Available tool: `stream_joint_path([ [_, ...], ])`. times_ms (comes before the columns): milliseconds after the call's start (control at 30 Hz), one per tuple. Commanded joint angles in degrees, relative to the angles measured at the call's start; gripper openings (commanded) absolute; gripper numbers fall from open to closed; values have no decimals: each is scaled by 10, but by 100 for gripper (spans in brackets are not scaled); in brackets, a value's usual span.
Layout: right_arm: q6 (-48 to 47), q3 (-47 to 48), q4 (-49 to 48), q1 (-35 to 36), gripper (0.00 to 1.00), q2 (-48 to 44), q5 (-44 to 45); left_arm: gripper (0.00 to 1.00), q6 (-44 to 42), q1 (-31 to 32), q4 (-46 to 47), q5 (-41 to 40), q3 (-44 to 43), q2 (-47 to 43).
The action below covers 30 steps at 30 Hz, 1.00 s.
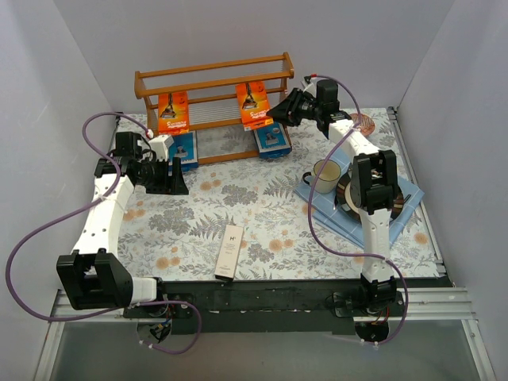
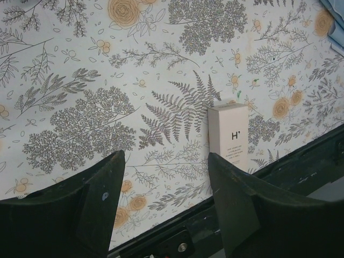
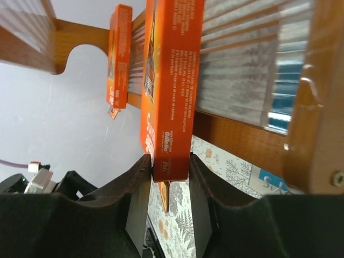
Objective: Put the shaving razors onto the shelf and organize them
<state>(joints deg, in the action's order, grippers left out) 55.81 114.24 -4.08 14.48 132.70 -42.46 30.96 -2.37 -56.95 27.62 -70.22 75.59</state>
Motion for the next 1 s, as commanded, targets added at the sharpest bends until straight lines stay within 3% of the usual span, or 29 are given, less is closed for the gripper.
stream_joint_path([
  [0, -5, 7, 21, -1, 41, -1, 28, 62, 3, -1, 10, 2, 3, -29],
  [333, -14, -18, 38, -1, 45, -21, 29, 62, 11, -1, 25, 9, 17, -38],
  [567, -16, -46, 6, -1, 57, -43, -3, 62, 17, -1, 37, 16, 30, -45],
  [967, -50, -100, 8, -8, 62, -107, -18, 62, 45, -5, 82, 44, 57, -64],
])
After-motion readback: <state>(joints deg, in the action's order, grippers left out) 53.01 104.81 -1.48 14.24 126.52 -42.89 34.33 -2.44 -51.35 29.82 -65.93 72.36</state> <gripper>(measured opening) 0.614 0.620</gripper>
